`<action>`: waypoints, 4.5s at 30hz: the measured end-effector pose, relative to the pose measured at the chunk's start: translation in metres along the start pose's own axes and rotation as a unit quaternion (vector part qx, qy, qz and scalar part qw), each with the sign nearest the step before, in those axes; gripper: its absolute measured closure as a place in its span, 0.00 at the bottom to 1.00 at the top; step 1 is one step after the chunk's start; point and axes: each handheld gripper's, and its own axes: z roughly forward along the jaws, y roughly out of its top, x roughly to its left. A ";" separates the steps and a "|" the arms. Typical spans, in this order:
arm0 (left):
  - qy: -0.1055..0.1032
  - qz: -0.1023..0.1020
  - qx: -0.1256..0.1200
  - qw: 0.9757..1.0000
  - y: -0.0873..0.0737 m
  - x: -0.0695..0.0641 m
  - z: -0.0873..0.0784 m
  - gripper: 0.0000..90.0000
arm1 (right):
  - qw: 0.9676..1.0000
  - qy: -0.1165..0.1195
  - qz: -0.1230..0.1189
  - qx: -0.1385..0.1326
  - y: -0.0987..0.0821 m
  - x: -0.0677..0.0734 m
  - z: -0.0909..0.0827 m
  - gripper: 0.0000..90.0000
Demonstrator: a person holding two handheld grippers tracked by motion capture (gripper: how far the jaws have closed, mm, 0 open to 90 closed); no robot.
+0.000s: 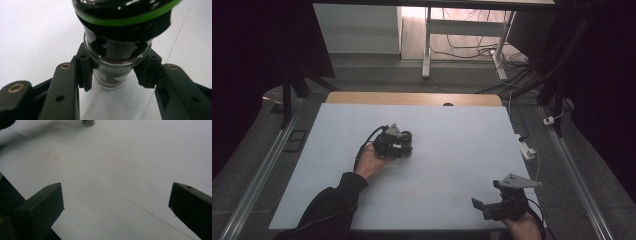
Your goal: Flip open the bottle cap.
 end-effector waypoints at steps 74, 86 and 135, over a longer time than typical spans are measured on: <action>0.002 -0.003 0.002 1.000 0.000 -0.001 0.001 0.59 | 0.994 0.079 -0.075 0.009 0.121 0.046 0.127 0.00; 0.002 -0.002 0.003 1.000 0.000 -0.001 0.000 0.59 | 0.995 0.072 -0.074 0.013 0.133 0.047 0.156 0.00; 0.003 -0.003 0.007 1.000 0.001 -0.001 0.001 0.59 | 0.986 0.130 -0.093 0.037 0.150 0.045 0.201 1.00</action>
